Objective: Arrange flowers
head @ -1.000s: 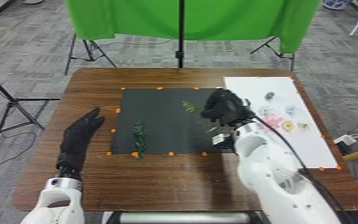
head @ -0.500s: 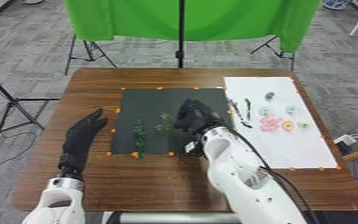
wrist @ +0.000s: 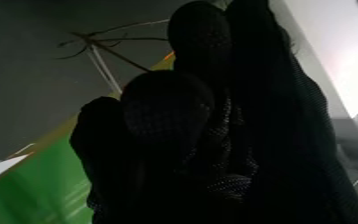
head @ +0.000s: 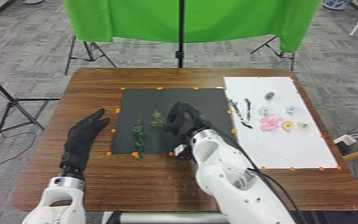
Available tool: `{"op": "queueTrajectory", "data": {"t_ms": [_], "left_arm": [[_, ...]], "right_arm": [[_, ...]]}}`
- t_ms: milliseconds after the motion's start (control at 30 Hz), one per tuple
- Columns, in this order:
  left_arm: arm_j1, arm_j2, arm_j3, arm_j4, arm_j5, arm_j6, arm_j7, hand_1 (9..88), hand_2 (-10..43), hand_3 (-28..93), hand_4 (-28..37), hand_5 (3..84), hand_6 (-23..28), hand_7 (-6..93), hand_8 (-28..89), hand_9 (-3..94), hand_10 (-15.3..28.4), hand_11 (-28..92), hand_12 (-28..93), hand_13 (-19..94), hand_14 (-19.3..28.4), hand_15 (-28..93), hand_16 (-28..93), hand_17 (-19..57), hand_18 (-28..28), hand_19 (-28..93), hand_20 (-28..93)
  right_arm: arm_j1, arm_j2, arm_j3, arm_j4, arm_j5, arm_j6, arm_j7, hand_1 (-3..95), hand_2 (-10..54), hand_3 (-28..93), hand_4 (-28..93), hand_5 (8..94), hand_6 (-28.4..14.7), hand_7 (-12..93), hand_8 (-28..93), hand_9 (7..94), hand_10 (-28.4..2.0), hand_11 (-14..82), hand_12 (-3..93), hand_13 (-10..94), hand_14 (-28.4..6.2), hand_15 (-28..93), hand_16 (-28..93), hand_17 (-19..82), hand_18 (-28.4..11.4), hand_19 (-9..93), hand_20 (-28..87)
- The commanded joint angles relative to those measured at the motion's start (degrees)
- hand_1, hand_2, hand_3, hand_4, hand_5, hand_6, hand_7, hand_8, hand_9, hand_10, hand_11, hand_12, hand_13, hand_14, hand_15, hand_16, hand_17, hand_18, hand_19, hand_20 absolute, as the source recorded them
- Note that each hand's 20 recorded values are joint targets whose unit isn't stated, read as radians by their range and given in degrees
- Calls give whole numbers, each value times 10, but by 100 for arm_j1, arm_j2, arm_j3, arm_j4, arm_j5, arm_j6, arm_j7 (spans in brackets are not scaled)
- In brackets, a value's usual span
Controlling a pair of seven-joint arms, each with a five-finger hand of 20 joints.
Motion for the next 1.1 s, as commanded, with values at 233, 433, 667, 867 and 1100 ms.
{"op": "queueTrajectory", "data": {"t_ms": [233,433,667,867,1100], "left_arm": [[82,-25,17,17,1,-85,-86,204,-16,683,-283,412,35,72,-72,430,128,164,98,315,126,88,-4,55,93,14,159],[61,-22,16,16,16,-111,-107,202,-14,678,-281,409,35,65,-71,427,126,157,99,311,125,86,-4,55,92,14,159],[87,-6,2,-9,18,-114,-131,203,-12,673,-277,405,34,56,-65,425,125,146,101,308,123,85,-4,54,93,14,159],[88,-19,-9,-10,34,-149,-177,202,-12,672,-276,403,34,55,-65,425,126,143,103,307,122,85,-4,54,93,14,159],[92,-14,-11,-9,31,-176,-214,202,-11,669,-275,401,33,52,-63,424,125,142,104,306,122,84,-3,53,95,14,159]], "right_arm": [[431,-114,565,-257,3055,111,1362,705,-89,315,16,770,-27,280,171,874,-114,339,250,922,-6,532,331,692,-65,932,461],[525,-126,757,-169,4688,459,1909,698,-94,356,0,763,-37,282,183,878,-112,311,301,930,-3,509,332,716,-39,921,386],[542,55,705,-272,5431,693,2181,694,-95,377,-13,761,-42,285,192,883,-112,296,313,936,-4,486,313,732,-24,898,345],[411,151,500,-206,5026,628,2222,692,-95,381,-16,758,-44,290,190,888,-111,289,311,937,-5,479,302,736,-20,884,340],[358,88,373,-29,4969,657,2300,695,-94,377,-16,756,-44,292,190,883,-116,301,296,937,-6,477,295,736,-20,879,344]]}}
